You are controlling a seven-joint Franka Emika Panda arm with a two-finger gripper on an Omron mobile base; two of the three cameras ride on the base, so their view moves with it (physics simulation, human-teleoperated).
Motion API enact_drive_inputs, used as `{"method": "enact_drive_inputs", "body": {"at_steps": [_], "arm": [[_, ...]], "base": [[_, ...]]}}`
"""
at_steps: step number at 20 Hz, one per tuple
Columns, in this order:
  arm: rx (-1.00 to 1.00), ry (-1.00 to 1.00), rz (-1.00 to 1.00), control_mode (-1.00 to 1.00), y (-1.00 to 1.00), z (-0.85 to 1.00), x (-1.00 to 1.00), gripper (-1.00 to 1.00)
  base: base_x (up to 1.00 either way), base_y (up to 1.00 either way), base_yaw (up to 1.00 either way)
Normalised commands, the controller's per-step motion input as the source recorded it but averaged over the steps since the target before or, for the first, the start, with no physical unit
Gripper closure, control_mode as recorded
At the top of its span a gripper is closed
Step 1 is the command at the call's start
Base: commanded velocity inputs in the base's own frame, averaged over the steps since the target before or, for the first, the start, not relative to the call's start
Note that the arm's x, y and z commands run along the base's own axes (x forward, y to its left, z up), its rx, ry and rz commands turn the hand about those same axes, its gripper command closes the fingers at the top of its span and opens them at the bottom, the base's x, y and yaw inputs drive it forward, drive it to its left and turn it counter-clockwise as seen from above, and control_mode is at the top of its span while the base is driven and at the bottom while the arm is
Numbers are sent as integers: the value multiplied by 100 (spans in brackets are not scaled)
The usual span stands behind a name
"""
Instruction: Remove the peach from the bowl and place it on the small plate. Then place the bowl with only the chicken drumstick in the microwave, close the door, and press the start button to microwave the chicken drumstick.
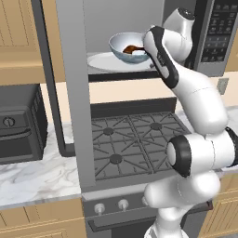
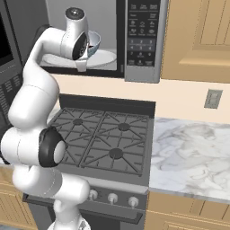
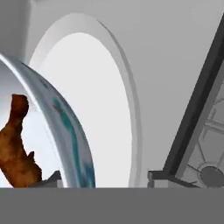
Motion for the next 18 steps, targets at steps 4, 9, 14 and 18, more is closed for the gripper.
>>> {"method": "enact_drive_inputs", "body": {"at_steps": [4, 9, 14, 18], "arm": [[0, -16, 0, -100, 0, 12, -69, -100], [0, -26, 0, -100, 0, 3, -79, -100], [-22, 0, 5, -100, -17, -44, -13, -100], [-30, -31, 0, -100, -18, -6, -95, -100]], "base": [[0, 0, 0], [0, 0, 0], [0, 0, 0], [0, 0, 0]]}}
